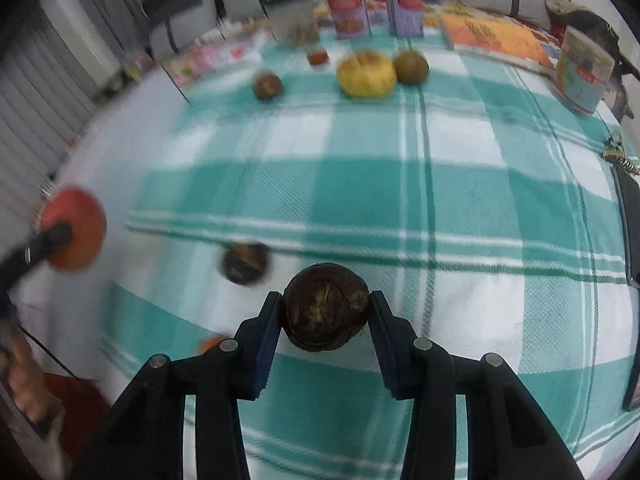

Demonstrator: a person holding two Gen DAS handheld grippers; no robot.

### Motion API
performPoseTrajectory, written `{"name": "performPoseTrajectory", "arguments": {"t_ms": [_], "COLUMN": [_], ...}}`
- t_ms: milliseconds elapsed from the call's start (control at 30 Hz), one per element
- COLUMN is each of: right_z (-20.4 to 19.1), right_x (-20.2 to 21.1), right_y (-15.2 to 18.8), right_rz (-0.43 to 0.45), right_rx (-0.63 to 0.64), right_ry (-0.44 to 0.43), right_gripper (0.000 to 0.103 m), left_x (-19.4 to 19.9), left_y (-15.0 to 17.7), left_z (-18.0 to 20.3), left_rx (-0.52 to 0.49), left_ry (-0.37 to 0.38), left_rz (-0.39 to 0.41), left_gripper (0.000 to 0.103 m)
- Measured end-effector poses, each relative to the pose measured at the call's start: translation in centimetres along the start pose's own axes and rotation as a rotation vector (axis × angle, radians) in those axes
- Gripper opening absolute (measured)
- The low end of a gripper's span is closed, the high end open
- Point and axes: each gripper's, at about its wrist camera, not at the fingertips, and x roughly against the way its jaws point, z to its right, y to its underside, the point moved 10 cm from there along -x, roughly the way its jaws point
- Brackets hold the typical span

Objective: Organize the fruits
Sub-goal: 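Grasp the dark round fruit with the right tool while the left tool holds the apple, then carry the apple and dark fruit into the white box and open both tools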

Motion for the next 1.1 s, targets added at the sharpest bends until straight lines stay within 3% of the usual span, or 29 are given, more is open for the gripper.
{"name": "performPoseTrajectory", "arguments": {"t_ms": [133,267,400,500,633,733,1033,1067,1100], "right_z": [-5.6,-14.7,-24.2,-30.4,-35.7,-38.4,-40.8,-40.9,-40.6], "right_x": [4.6,7.8,8.1,6.0,2.5,-0.3,-5.5,-5.7,-5.6], "right_y": [-2.4,-3.5,-2.1,-0.4,2.0,3.4,5.2,5.2,5.2], "right_rz": [0.073,0.104,0.069,0.015,-0.056,-0.102,-0.139,-0.139,-0.136], "right_rx": [0.059,0.170,0.271,0.341,0.400,0.463,0.578,0.581,0.579], "right_ry": [-0.110,-0.256,-0.390,-0.442,-0.460,-0.441,-0.311,-0.300,-0.296], "right_gripper": [0.043,0.043,0.044,0.044,0.044,0.044,0.045,0.047,0.055], "left_x": [6.7,11.9,14.2,14.2,13.1,12.2,12.1,12.2,12.5], "left_y": [-0.5,-1.2,-1.2,-0.2,1.8,3.1,5.5,5.6,5.4], "left_z": [0.5,-2.8,-10.6,-16.2,-22.9,-25.6,-29.0,-29.1,-29.1], "left_rx": [0.008,0.028,0.067,0.124,0.201,0.257,0.307,0.312,0.314], "left_ry": [0.047,-0.006,-0.195,-0.312,-0.432,-0.459,-0.520,-0.519,-0.520], "left_rz": [0.039,0.078,0.103,0.092,0.044,0.018,-0.033,-0.031,-0.011], "left_gripper": [0.071,0.071,0.071,0.071,0.071,0.071,0.072,0.072,0.073]}}
